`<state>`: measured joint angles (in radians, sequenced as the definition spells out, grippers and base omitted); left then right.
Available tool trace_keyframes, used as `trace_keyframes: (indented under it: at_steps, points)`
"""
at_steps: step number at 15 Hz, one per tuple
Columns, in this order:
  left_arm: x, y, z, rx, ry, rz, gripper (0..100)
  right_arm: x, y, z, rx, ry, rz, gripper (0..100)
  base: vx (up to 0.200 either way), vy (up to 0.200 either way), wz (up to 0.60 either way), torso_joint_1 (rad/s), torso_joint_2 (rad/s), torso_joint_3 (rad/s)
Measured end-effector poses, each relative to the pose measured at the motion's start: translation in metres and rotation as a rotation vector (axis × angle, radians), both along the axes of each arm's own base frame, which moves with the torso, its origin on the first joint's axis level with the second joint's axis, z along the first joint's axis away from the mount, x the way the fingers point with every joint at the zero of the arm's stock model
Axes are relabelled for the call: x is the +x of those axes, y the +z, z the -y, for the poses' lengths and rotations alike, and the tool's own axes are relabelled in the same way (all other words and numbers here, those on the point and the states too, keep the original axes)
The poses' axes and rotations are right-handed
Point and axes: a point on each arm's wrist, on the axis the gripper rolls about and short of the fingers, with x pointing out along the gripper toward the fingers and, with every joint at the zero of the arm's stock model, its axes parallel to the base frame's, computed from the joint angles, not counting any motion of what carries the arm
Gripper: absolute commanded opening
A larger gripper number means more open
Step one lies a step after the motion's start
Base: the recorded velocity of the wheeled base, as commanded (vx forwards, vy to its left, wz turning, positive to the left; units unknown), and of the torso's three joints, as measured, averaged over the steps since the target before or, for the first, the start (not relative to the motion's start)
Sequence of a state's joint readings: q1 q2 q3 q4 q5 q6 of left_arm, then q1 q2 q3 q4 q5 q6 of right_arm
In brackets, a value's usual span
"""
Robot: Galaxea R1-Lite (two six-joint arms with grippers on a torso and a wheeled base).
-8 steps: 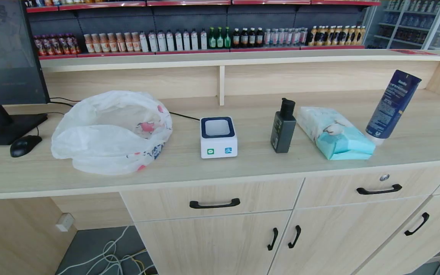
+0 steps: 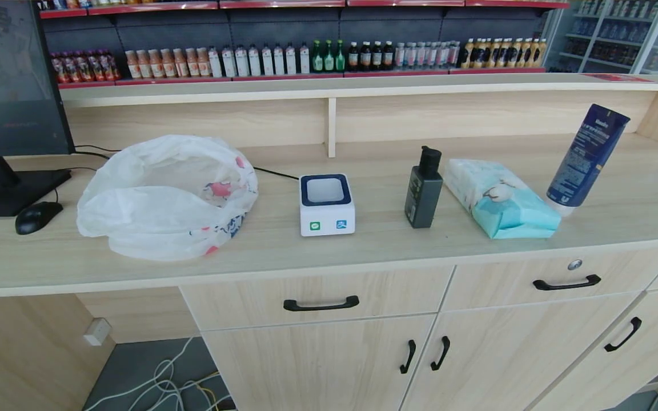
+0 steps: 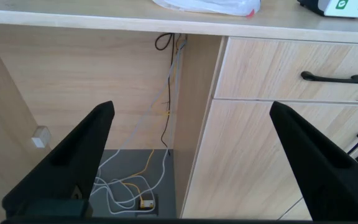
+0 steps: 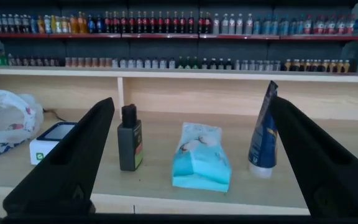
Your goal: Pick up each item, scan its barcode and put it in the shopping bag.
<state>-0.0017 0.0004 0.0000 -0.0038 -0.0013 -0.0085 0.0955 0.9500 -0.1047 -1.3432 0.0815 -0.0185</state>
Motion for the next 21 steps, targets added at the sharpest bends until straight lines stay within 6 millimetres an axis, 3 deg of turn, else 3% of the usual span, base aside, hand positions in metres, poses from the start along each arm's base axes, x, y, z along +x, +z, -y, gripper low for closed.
trace_keyframes:
  at_steps: [2, 6, 9, 13, 21]
  points:
    - [0.0, 0.0, 0.0, 0.001, 0.0, 0.0, 100, 0.039, 0.002, -0.012, -0.006, 0.049, -0.026, 100, 0.0, 0.0, 0.0, 0.0, 0.0, 0.0]
    - [0.0, 0.0, 0.0, 0.007, -0.001, 0.0, 100, 0.114, -0.004, -0.057, -0.01, 0.162, -0.104, 100, 0.0, 0.0, 0.0, 0.0, 0.0, 0.0]
    - [0.0, 0.0, 0.0, 0.008, -0.001, 0.004, 100, 0.151, -0.018, -0.085, -0.018, 0.217, -0.159, 100, 0.0, 0.0, 0.0, 0.0, 0.0, 0.0]
    - [0.0, 0.0, 0.0, 0.014, -0.001, 0.004, 100, 0.179, -0.043, -0.099, -0.02, 0.233, -0.24, 100, 0.0, 0.0, 0.0, 0.0, 0.0, 0.0]
    - [0.0, 0.0, 0.0, 0.022, -0.002, 0.0, 100, 0.225, -0.056, -0.125, -0.011, 0.231, -0.223, 100, 0.0, 0.0, 0.0, 0.0, 0.0, 0.0]
